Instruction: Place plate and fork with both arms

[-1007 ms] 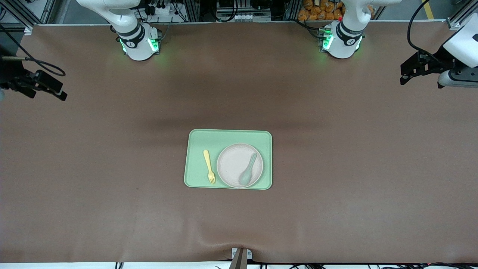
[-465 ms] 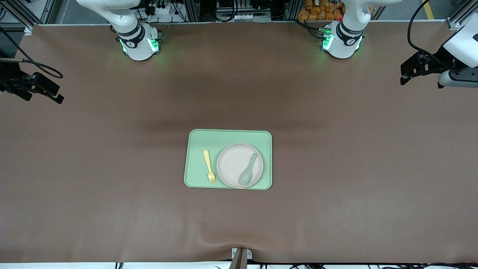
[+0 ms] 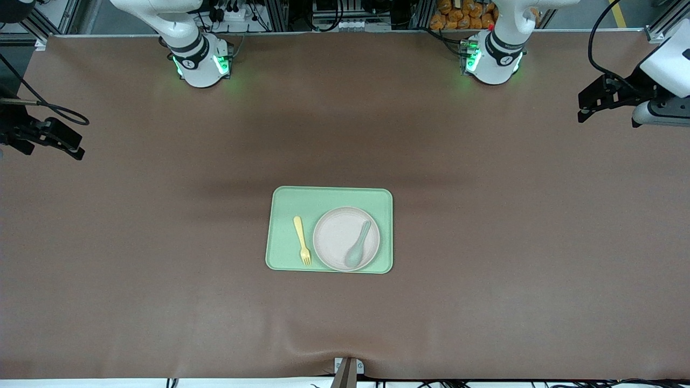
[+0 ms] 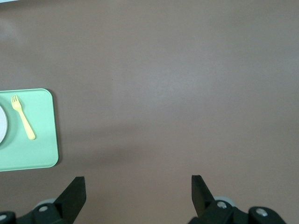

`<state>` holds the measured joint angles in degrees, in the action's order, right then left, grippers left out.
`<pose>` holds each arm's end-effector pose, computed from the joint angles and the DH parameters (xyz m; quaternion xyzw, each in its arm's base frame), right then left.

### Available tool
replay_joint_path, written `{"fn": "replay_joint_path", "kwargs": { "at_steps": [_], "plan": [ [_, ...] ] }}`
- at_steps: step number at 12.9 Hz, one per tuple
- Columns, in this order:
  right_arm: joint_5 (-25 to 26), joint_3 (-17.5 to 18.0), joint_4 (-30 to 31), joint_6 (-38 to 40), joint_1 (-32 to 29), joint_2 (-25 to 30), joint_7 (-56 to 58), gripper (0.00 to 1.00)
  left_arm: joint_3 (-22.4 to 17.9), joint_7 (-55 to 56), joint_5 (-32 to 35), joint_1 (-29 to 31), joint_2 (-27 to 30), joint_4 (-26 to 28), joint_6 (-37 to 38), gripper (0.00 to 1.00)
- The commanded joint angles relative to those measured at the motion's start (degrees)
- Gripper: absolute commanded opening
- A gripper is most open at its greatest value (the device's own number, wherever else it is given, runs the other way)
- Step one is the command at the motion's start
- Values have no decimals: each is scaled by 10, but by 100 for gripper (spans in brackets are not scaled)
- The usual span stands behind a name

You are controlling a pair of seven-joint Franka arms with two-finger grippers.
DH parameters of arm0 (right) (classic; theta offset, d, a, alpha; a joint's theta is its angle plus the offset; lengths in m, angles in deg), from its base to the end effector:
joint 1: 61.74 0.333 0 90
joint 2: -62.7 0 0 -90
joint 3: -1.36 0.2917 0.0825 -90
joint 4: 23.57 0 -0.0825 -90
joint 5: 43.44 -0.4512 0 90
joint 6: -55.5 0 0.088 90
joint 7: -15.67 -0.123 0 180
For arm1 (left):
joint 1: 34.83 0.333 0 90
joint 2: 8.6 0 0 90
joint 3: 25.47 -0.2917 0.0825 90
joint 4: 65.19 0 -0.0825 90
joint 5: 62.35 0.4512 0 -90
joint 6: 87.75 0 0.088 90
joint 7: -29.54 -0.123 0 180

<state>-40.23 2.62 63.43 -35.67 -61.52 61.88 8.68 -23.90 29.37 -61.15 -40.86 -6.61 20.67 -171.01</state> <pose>0.6294 0.0094 0.6056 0.9980 -0.0483 0.0312 0.0256 0.5939 -0.0767 0.6337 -0.9977 0.0666 0.0046 0.0112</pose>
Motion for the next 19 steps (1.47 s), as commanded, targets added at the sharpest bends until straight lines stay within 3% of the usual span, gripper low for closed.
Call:
{"fn": "replay_joint_path", "kwargs": {
  "at_steps": [1,4,19],
  "plan": [
    [-11,9,-17,9,-10,-8,9,100,-2,-7,-16,1,9,3,2,100],
    [-16,8,-17,11,-9,-7,8,100,-2,-9,-45,1,9,3,-1,100],
    [-18,5,-16,11,-8,-6,10,100,-3,-7,-29,1,8,3,-1,100]
  ]
}}
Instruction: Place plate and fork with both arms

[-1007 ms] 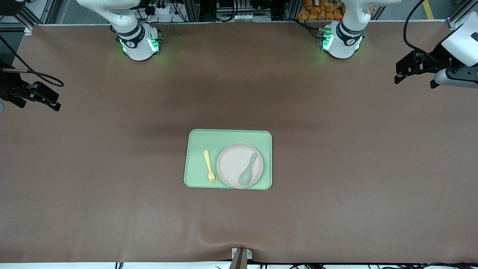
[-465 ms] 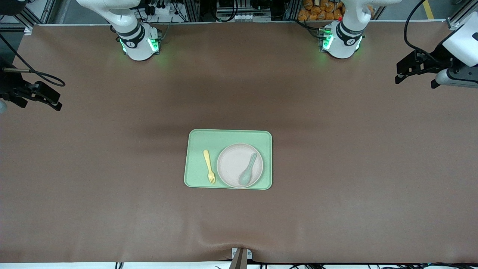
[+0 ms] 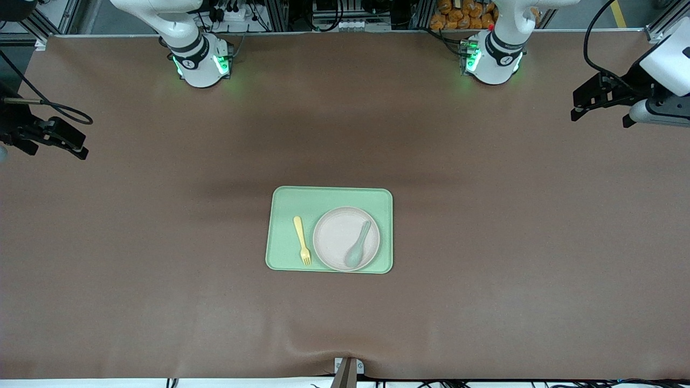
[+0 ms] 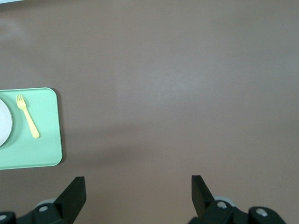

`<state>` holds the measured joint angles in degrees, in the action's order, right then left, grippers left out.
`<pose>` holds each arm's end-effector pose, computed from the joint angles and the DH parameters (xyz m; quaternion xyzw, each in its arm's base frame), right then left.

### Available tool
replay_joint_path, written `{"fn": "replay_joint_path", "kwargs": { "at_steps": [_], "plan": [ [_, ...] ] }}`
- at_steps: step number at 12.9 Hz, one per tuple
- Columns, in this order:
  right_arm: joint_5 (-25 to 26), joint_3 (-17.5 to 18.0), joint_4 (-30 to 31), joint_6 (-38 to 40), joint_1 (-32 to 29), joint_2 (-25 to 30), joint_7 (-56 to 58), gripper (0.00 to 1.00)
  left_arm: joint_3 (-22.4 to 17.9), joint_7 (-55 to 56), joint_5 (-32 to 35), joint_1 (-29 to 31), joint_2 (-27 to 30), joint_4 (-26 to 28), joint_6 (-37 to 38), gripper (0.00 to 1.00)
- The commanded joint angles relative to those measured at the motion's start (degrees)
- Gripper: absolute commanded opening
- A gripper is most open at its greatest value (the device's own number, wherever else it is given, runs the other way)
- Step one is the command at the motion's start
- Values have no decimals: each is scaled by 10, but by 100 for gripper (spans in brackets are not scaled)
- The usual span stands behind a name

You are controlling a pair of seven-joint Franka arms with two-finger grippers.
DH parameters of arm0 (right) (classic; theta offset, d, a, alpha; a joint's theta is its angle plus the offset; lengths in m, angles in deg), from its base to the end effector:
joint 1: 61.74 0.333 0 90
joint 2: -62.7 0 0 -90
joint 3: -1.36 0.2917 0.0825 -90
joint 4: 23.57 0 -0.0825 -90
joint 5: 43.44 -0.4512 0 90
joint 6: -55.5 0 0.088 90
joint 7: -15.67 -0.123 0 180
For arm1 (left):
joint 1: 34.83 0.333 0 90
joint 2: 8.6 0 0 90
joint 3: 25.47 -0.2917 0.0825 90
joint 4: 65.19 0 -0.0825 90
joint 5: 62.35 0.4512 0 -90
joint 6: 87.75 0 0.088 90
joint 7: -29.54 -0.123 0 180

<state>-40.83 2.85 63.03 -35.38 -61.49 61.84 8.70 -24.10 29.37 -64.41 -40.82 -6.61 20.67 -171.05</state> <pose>0.6290 0.0135 0.6084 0.9982 -0.0459 0.0315 0.0202 0.5933 -0.0817 0.6338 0.9975 -0.0676 -0.0061 0.0171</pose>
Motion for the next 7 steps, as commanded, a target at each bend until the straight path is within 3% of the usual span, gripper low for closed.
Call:
{"fn": "replay_joint_path", "kwargs": {
  "at_steps": [1,7],
  "plan": [
    [-12,3,-12,10,-8,-5,11,100,-1,-7,3,0,8,3,0,100],
    [-12,3,-13,16,-8,-4,11,100,-1,-4,3,0,8,4,0,100]
  ]
}}
